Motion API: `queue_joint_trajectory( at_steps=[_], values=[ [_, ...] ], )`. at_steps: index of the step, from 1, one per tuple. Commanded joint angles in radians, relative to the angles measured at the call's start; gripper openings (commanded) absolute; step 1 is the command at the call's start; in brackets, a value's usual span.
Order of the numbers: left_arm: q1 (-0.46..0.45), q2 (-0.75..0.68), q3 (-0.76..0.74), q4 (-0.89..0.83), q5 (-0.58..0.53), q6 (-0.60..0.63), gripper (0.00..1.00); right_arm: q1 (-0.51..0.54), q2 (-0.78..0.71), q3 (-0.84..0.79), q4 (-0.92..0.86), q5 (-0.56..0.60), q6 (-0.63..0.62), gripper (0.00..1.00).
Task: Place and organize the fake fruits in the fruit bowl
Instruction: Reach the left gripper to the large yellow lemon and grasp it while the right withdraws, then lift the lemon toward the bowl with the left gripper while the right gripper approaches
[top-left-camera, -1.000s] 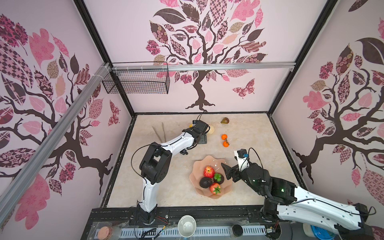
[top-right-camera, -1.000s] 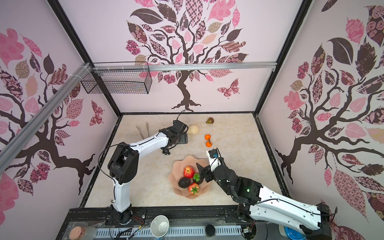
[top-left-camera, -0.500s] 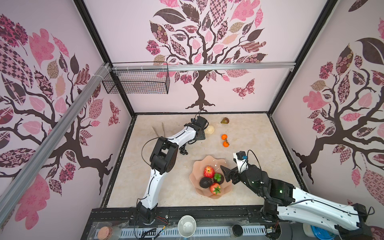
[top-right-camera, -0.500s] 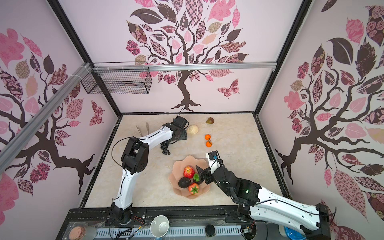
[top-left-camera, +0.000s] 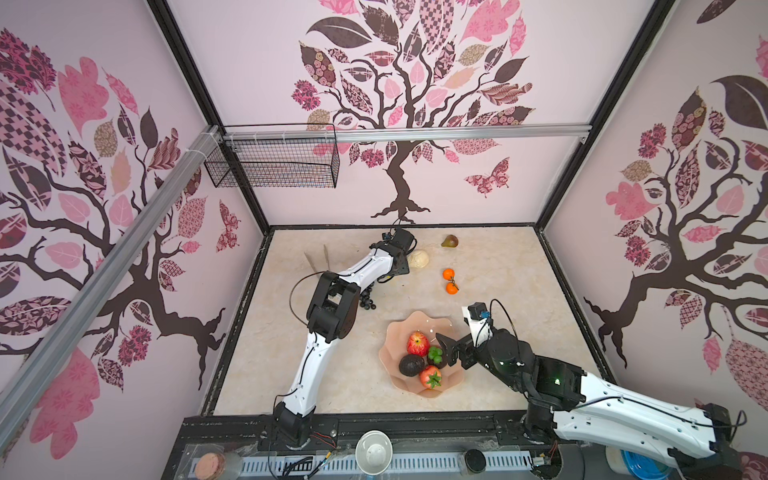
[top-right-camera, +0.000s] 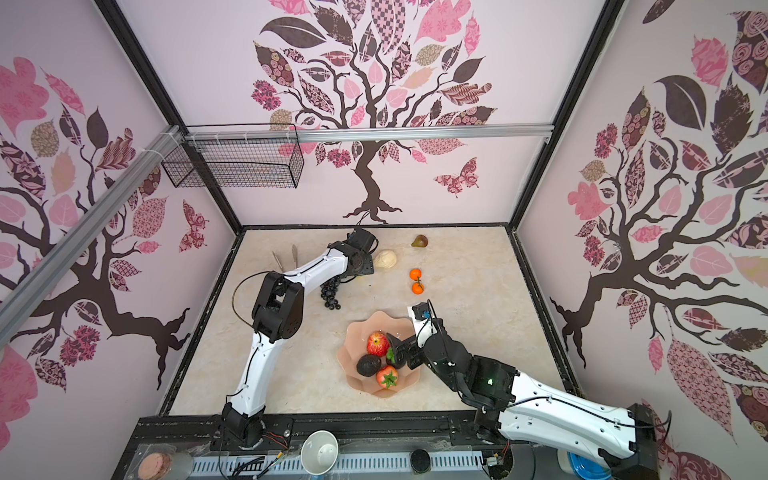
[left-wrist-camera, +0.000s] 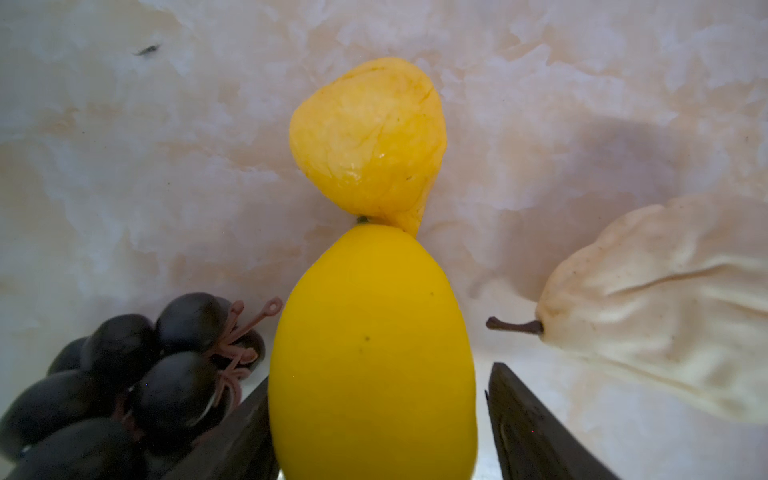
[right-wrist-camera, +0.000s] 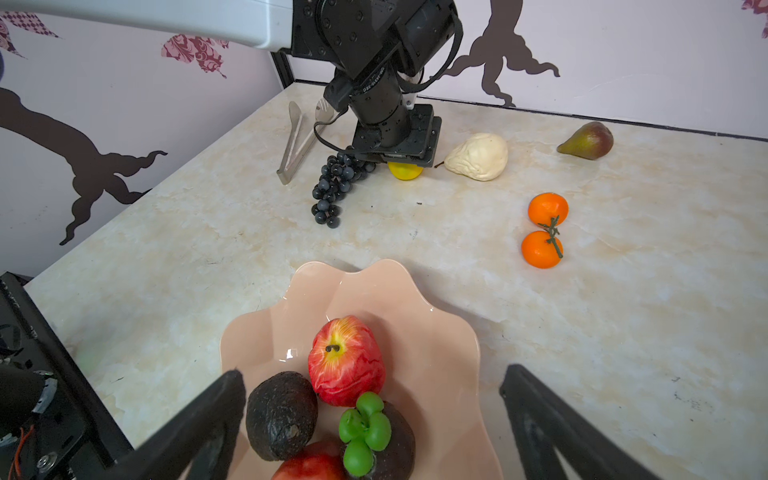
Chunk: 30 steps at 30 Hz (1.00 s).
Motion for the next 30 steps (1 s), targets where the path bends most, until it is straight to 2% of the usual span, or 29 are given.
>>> queue_joint_trajectory(
  at_steps=[1,10,12,17,20,26,28,30],
  values=[
    [0.002,0.038,0.065,-0.033,-0.021,0.011,0.76,-0.002,0.004,0.009,0.006,0.0,0.014,1.0],
    [0.003,0.007,0.023,-0.003,-0.026,0.025,0.63,-0.001,0.003,0.02,0.001,0.018,0.016,1.0],
    [0.004,-0.026,-0.021,0.029,-0.027,0.026,0.61,0.0,0.005,0.021,0.0,0.02,0.018,1.0],
    [0.003,-0.178,-0.247,0.204,-0.001,0.025,0.58,-0.002,0.009,0.02,0.006,0.026,0.034,1.0],
    [0.002,-0.26,-0.312,0.207,0.042,0.018,0.58,-0.017,0.014,0.028,-0.031,0.064,0.094,1.0],
    [-0.026,-0.52,-0.59,0.366,0.134,0.067,0.56,-0.136,0.023,0.037,-0.047,-0.03,0.132,1.0],
    [-0.042,-0.607,-0.687,0.427,0.161,0.102,0.56,-0.192,0.037,0.052,-0.047,-0.084,0.144,1.0],
    [-0.067,-0.694,-0.783,0.486,0.178,0.148,0.56,-0.274,0.055,0.074,-0.043,-0.188,0.172,1.0]
  ],
)
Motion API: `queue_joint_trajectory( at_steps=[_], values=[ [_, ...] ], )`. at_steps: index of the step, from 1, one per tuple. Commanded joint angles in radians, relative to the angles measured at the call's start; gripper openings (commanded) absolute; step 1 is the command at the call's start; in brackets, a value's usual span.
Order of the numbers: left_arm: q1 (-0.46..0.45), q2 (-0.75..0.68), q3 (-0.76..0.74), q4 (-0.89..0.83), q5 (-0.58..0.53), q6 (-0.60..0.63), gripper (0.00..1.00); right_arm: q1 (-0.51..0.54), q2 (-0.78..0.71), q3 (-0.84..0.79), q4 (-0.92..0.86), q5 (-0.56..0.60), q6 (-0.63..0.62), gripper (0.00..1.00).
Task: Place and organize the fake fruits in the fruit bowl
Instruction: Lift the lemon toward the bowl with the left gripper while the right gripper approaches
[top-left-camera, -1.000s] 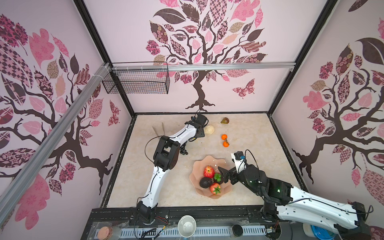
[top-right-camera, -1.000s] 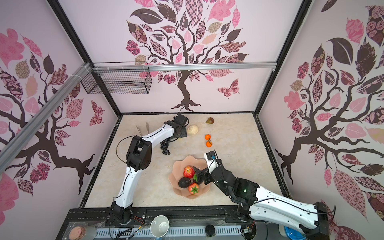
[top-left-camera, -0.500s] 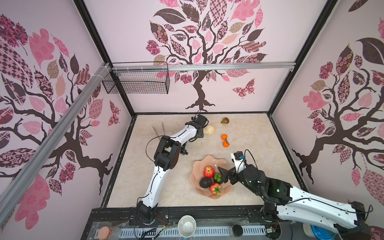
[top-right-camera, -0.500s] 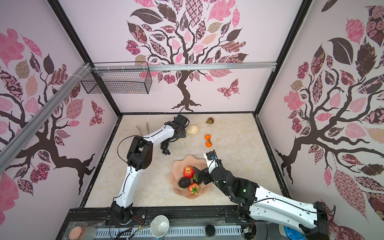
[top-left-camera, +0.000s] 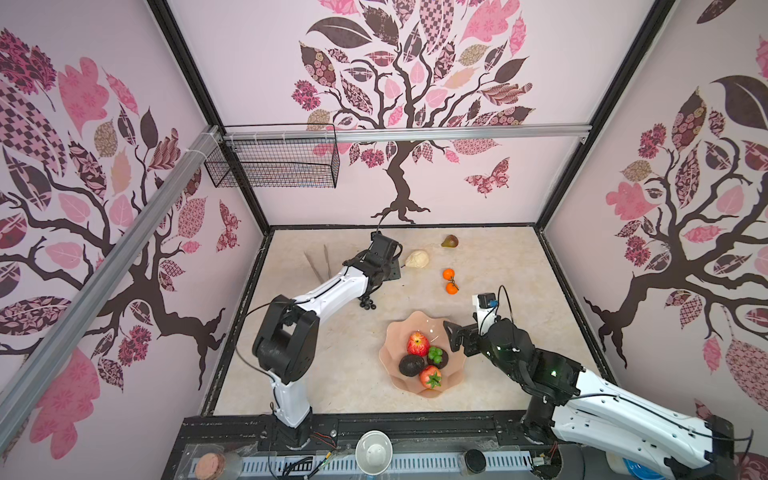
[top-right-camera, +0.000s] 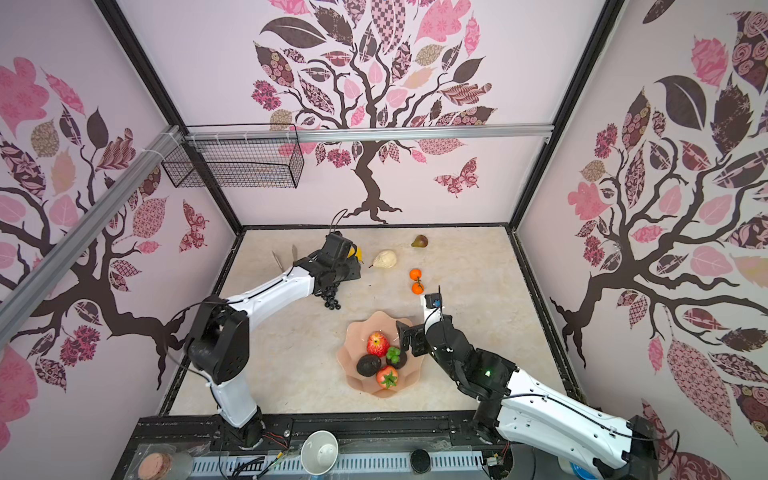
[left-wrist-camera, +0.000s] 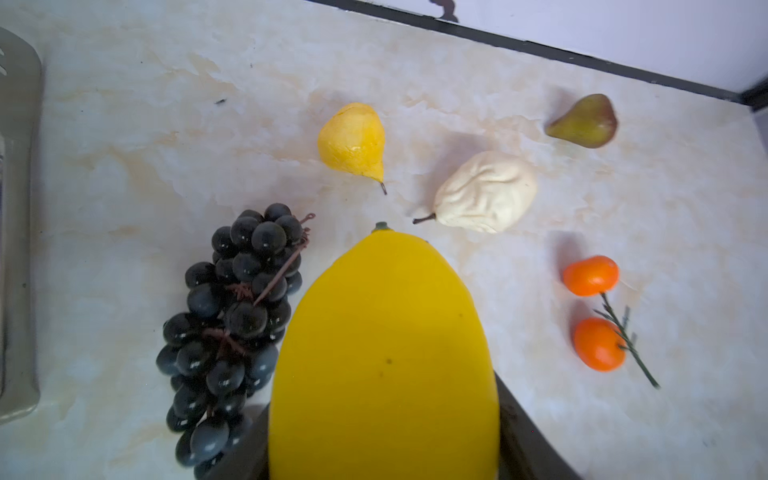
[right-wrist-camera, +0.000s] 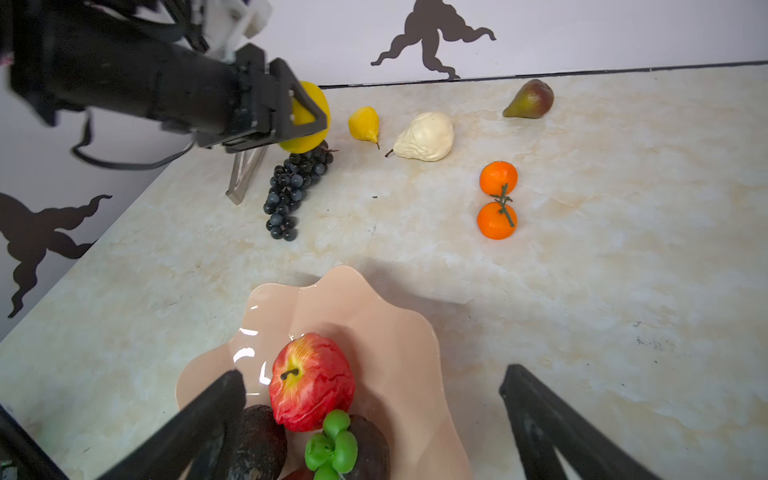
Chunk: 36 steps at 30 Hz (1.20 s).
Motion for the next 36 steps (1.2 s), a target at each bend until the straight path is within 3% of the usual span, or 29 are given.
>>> queue_joint_trajectory(
  at_steps=[1,5,10,17,24,36],
  values=[
    [-0.047,-0.11,-0.158,0.16,0.047,0.099,0.57,-0.12,0.027,0.069,-0.006,-0.194,0.061,1.0],
    [-0.114,-0.269,-0.369,0.355,0.075,0.2,0.56,-0.273,0.089,0.096,0.023,-0.415,0.121,0.99],
    [-0.16,-0.416,-0.585,0.599,0.166,0.309,0.55,-0.284,0.147,0.136,0.062,-0.461,0.147,1.0],
    [-0.272,-0.499,-0.801,0.894,0.183,0.524,0.56,-0.283,0.197,0.153,0.174,-0.617,0.173,0.99],
    [-0.382,-0.478,-0.833,0.976,0.13,0.658,0.56,-0.258,0.24,0.169,0.194,-0.712,0.203,0.96],
    [-0.394,-0.473,-0.854,0.998,0.184,0.69,0.56,-0.224,0.273,0.169,0.129,-0.767,0.158,0.91]
  ],
)
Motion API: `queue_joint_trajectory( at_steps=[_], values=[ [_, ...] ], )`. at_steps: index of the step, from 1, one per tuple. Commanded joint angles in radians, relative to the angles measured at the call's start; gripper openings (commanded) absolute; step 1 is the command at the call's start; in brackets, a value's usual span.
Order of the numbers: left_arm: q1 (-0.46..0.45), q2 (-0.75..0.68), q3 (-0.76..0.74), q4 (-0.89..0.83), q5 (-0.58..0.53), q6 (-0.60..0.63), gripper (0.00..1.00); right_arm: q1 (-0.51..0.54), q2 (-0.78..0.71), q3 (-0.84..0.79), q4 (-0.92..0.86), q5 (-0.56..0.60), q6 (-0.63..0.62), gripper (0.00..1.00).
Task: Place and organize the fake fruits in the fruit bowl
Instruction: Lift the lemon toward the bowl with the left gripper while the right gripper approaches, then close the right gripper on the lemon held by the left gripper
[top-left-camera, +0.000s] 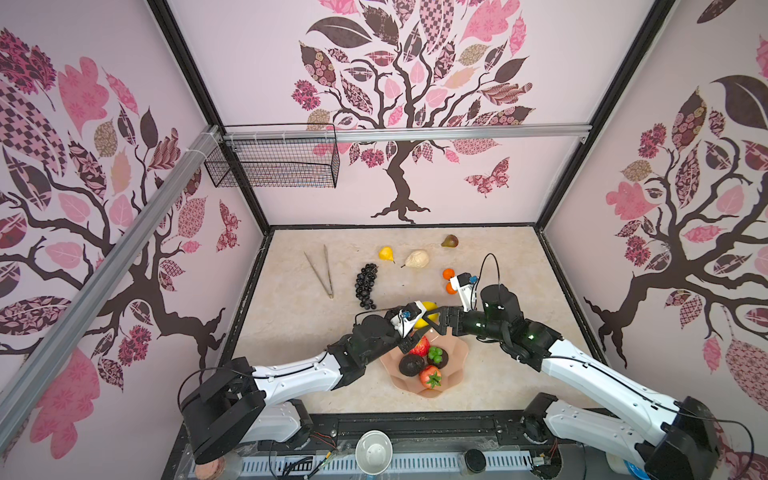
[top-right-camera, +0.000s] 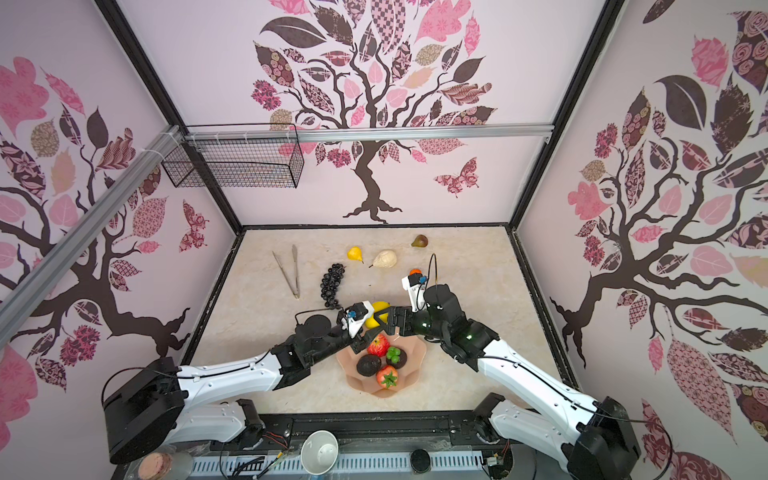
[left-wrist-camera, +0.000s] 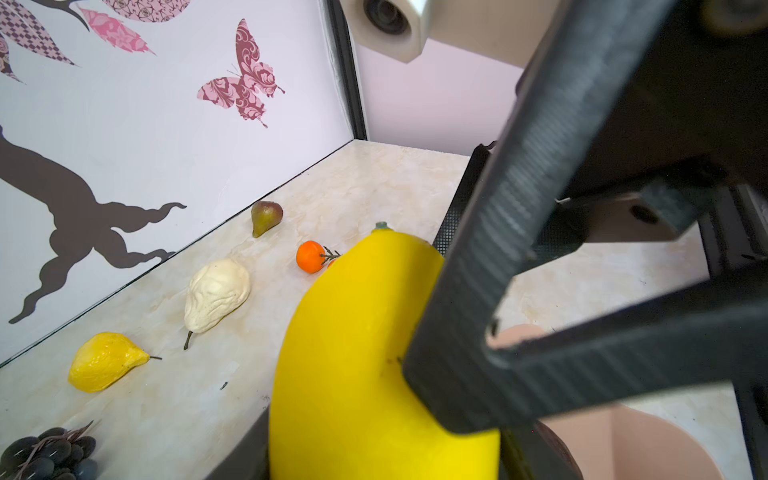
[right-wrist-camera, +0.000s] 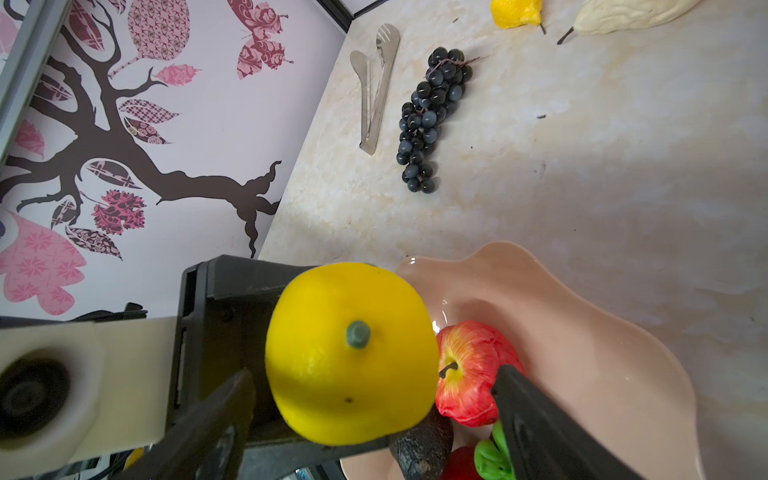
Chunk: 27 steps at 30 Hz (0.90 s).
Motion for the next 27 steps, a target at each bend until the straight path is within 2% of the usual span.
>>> queue_joint_trajectory(
  at_steps=[1,5,9,19,22,27],
  values=[
    [-0.004,0.006,-0.024,0.032,0.03,0.023,0.56,0.008,0.006,0.04,-0.005,-0.04,-0.019,0.9],
    [-0.01,0.008,-0.024,0.032,0.063,0.029,0.57,0.02,0.028,0.048,0.004,-0.066,-0.027,0.83],
    [-0.014,0.007,-0.03,0.044,0.076,0.033,0.57,0.058,0.039,0.068,-0.01,-0.047,-0.064,0.8],
    [-0.032,0.001,-0.039,0.057,0.109,0.051,0.59,0.06,0.013,0.058,-0.011,0.001,-0.068,0.67],
    [-0.032,0.0,-0.04,0.056,0.094,0.046,0.62,0.061,0.012,0.061,-0.01,0.01,-0.067,0.64],
    [-0.032,-0.014,-0.03,0.016,0.041,0.029,0.73,0.061,0.008,0.069,-0.028,0.051,-0.086,0.63]
  ],
)
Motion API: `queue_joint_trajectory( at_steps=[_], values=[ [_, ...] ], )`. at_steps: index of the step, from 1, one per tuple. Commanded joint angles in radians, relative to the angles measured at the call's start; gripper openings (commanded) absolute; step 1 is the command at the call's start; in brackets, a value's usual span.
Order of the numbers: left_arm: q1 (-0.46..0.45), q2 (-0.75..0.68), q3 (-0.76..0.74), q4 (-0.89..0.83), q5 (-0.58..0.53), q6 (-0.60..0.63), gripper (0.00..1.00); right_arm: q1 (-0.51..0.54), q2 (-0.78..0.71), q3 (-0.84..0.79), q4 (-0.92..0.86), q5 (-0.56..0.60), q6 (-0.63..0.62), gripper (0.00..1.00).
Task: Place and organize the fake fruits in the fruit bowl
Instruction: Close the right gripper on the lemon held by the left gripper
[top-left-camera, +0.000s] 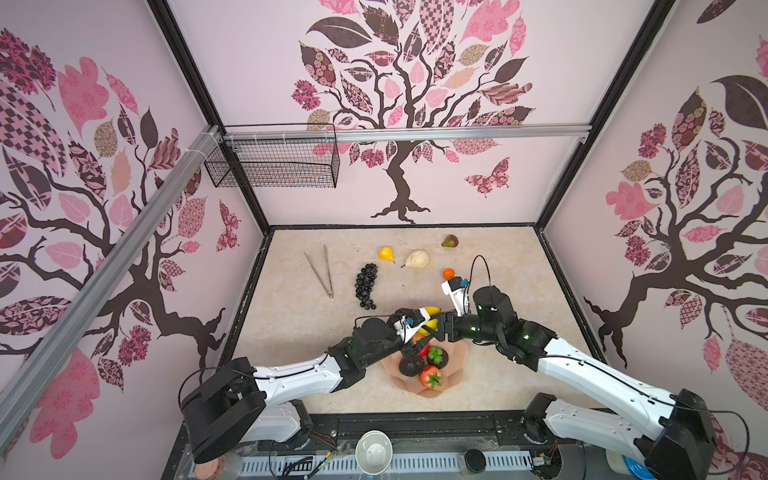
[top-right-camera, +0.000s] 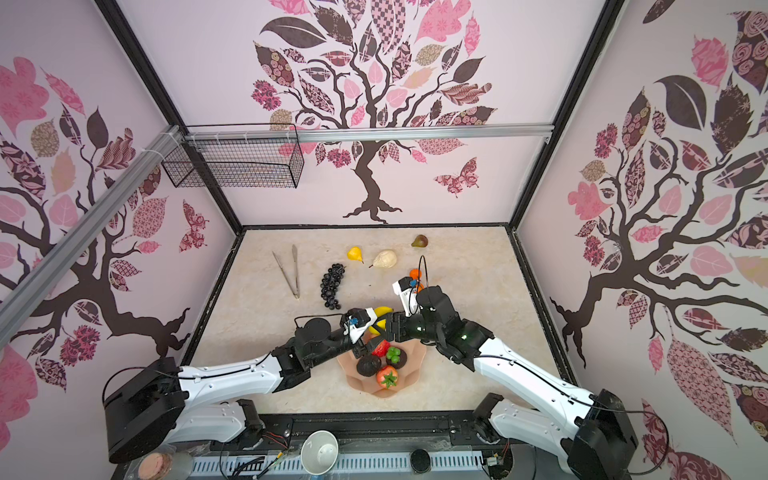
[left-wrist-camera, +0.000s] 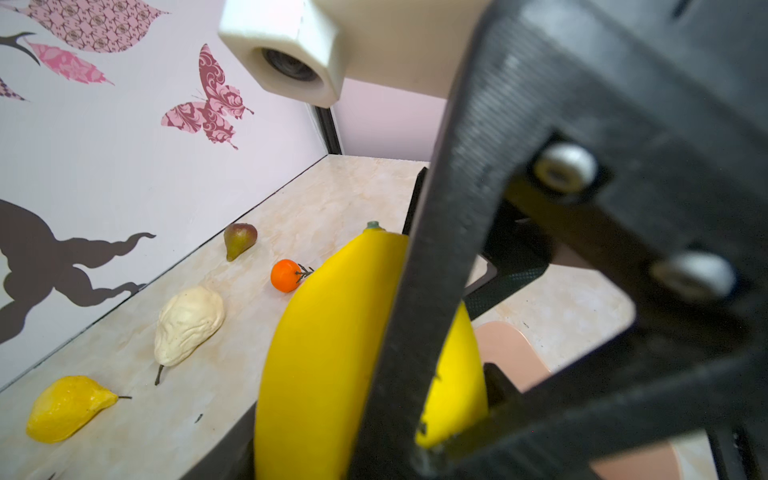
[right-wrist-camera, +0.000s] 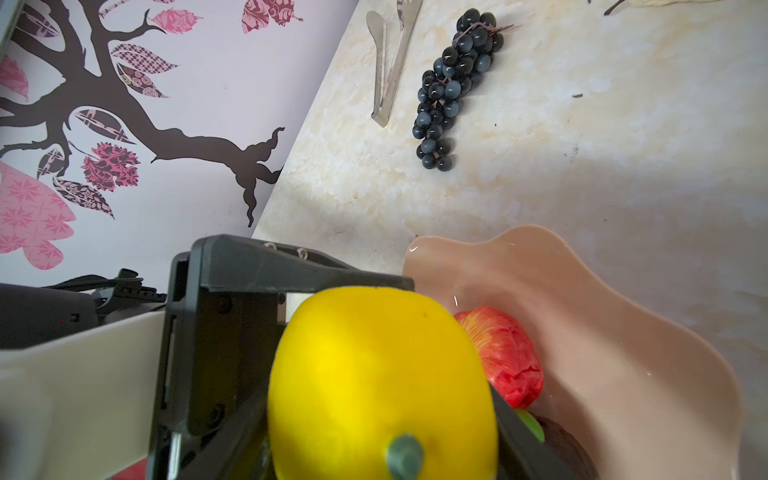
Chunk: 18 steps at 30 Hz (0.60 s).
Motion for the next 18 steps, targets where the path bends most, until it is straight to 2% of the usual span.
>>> queue_joint_trajectory(
  at_steps=[1,7,12,18],
  values=[
    [-0.007,-0.018,-0.016,-0.019,-0.024,-0.014,0.76,0.006,-0.023,0.051,-0.007,0.053,-0.03,0.63],
    [-0.007,-0.065,-0.01,-0.094,-0.091,-0.038,0.91,0.007,-0.029,0.083,-0.074,0.165,-0.082,0.63],
    [-0.005,-0.175,-0.059,-0.156,-0.175,-0.091,0.92,0.002,-0.029,0.086,-0.143,0.282,-0.126,0.64],
    [-0.004,-0.354,-0.136,-0.226,-0.269,-0.156,0.92,0.002,0.011,0.039,-0.139,0.306,-0.127,0.63]
  ],
)
